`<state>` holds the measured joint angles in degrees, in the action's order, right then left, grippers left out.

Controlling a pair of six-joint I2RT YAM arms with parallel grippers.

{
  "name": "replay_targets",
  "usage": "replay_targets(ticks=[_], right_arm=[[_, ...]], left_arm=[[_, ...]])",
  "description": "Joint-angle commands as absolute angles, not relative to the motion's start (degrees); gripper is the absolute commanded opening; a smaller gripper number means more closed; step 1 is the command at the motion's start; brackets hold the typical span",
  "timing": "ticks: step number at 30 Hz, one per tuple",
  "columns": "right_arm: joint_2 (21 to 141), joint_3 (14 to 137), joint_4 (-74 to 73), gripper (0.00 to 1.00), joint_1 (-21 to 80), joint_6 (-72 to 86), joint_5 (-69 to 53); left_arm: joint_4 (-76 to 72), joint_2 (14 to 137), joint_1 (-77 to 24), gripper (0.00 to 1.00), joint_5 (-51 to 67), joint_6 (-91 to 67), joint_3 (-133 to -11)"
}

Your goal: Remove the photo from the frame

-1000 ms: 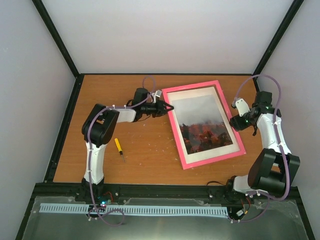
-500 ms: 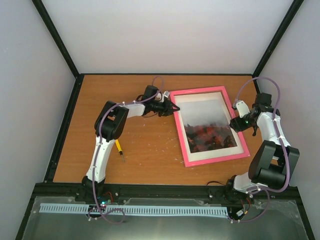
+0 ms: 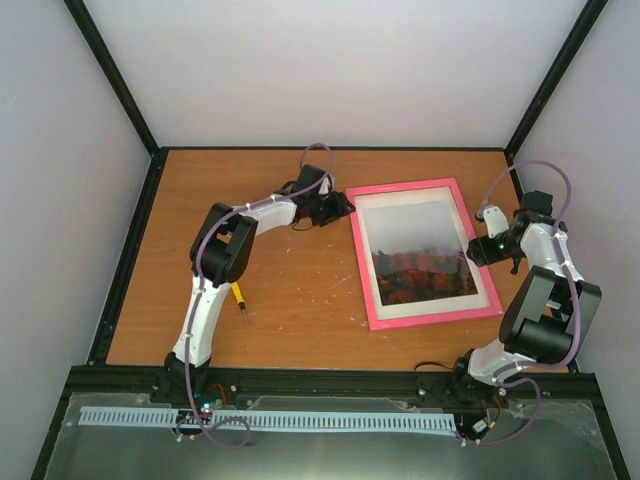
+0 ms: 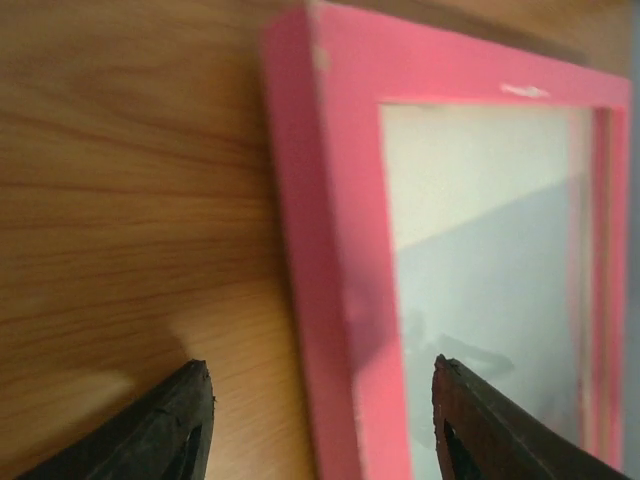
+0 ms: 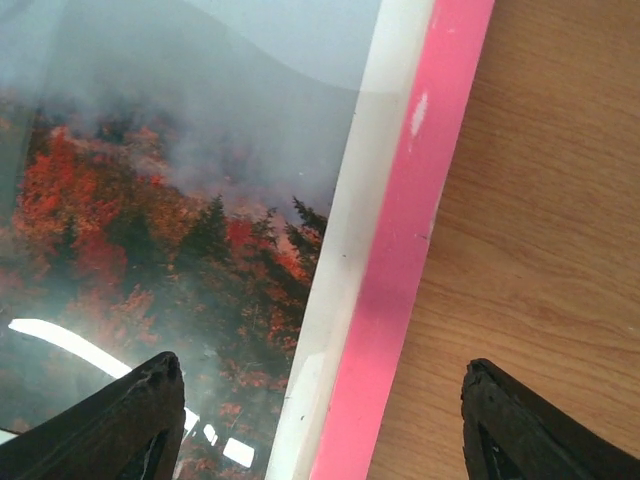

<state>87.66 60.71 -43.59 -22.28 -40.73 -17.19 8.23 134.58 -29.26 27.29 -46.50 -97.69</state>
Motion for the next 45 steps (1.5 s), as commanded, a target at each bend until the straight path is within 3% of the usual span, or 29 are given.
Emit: replay_targets(ticks=[1,14,25,36,45], right_arm=[[89.77,62.1,-41.86,0.74,-23.62,-38.95,-18.54],[100.11,66.44,-41.07,0.81,-24.17,-38.16,-17.21],[108.14,66.76,-43.37,0.82,-24.35,-38.96,-19.22],[96.02,54.36,-46.38,0.79,-24.35,-42.04,-15.85],[87.38,52.69,-52.32,0.81,-25.01,-42.5,-17.03]], left_arm=[[13.83,128.0,-29.0,0.6,11.65,-45.07,-93.72],[13.15,115.08,-34.68,0.59,10.71,-38.04,-79.89],[5.61,114.08,-36.1,0.58,17.31,-43.42,-70.66],[3.32,118.22,-36.39,0.53,19.42,-41.84,-73.18],[8.65,117.46,-36.38,0.53,10.83,-41.52,-75.57]])
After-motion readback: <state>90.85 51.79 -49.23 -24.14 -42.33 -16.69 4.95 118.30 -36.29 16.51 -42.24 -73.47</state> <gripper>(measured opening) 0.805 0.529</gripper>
